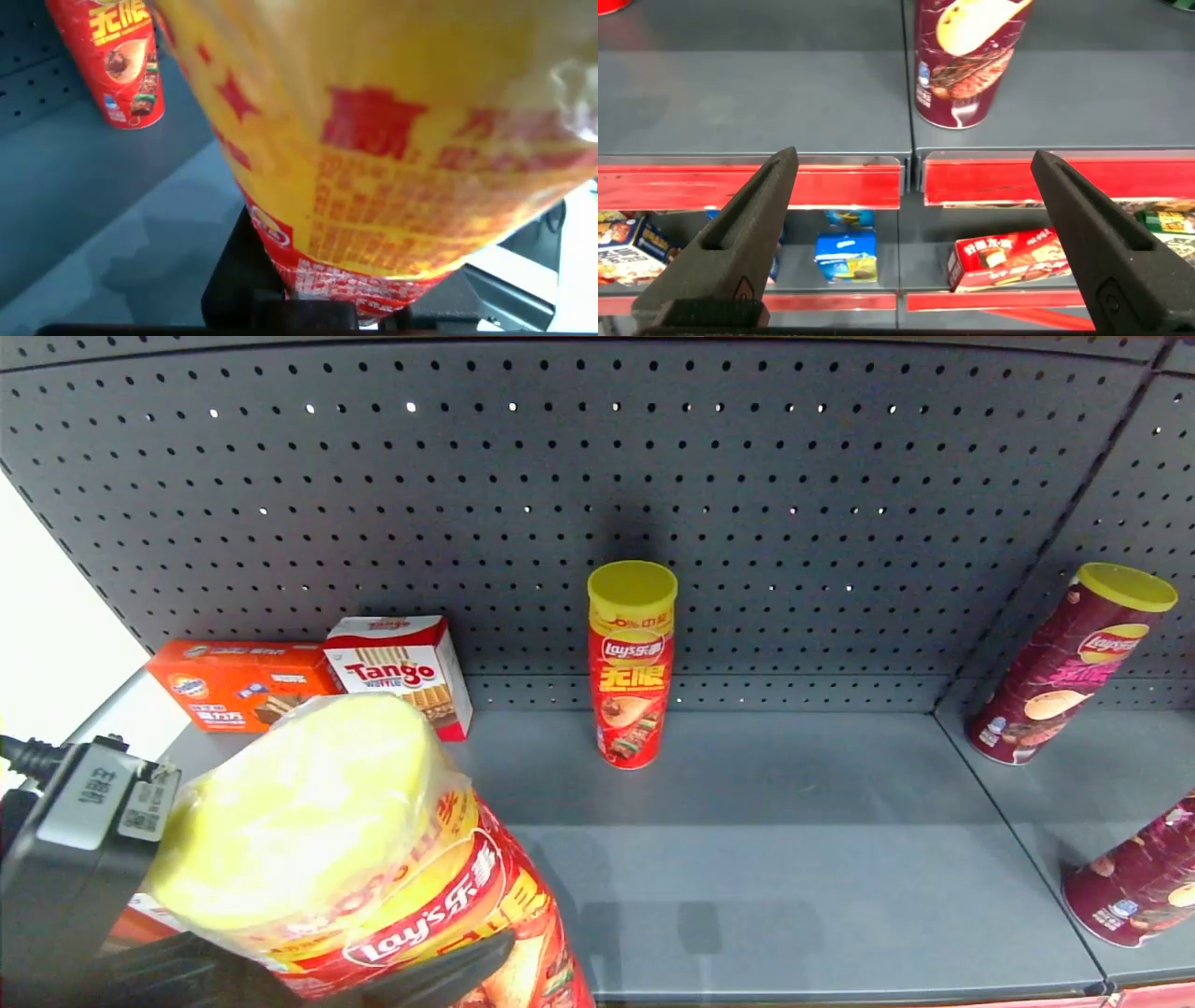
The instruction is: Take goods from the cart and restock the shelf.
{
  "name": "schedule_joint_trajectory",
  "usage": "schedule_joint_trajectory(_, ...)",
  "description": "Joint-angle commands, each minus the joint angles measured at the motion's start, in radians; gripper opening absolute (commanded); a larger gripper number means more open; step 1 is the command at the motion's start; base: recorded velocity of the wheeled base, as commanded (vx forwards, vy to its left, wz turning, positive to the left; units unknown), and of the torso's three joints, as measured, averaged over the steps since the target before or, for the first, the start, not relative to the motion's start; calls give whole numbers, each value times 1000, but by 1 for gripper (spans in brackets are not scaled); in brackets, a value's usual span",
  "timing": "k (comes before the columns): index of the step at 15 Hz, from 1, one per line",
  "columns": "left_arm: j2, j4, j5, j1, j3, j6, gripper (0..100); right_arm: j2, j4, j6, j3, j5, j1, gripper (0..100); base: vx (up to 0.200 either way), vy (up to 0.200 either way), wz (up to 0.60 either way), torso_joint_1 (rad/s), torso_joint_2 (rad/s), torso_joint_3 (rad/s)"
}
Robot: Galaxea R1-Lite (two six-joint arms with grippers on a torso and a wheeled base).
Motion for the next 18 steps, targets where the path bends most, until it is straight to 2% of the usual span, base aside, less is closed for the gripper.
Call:
schedule_joint_trajectory(1,-11,-1,0,8,0,-2,0,1,0,0,0,0,0,100,0,0,0,0,0,0)
schedule_joint_trajectory(4,1,-34,-2,26,-1,-8,0,1,0,-2,0,1,0,100,0,0,0,0,0,0)
schedule_joint_trajectory(8,-3,-35,-3,91,14,-10,0,29,8,1,-5,6,15,100,0,0,0,0,0,0)
schedule_joint_trajectory(9,-2,-35,-5,108,-1,-16,0,35,14,12,-48,64,15,100,0,0,0,0,0,0)
schedule_joint_trajectory(10,9,-34,-3,111,-21,-30,0,253,52,75,-313,127,29,100,0,0,0,0,0,0)
schedule_joint_trajectory(11,29,-37,-5,109,-29,-36,0,322,69,78,-348,139,38,100,0,0,0,0,0,0)
schedule_joint_trajectory(12,43,-47,-6,111,-37,-36,0,365,90,72,-422,244,95,100,0,0,0,0,0,0)
schedule_joint_trajectory(13,66,-67,-6,111,-43,-37,0,397,95,70,-446,303,141,100,0,0,0,0,0,0)
schedule_joint_trajectory(14,73,-72,-6,111,-43,-37,0,411,103,69,-453,322,161,100,0,0,0,0,0,0)
schedule_joint_trajectory(15,89,-75,-6,111,-47,-37,0,469,107,47,-460,365,247,100,0,0,0,0,0,0)
schedule_joint_trajectory(16,89,-75,-6,111,-47,-37,0,469,107,47,-460,365,247,100,0,0,0,0,0,0)
schedule_joint_trajectory(17,95,-75,-6,112,-49,-37,0,549,103,27,-462,360,350,100,0,0,0,0,0,0)
schedule_joint_trajectory(18,95,-75,-6,115,-52,-39,0,621,97,-3,-471,356,403,100,0,0,0,0,0,0)
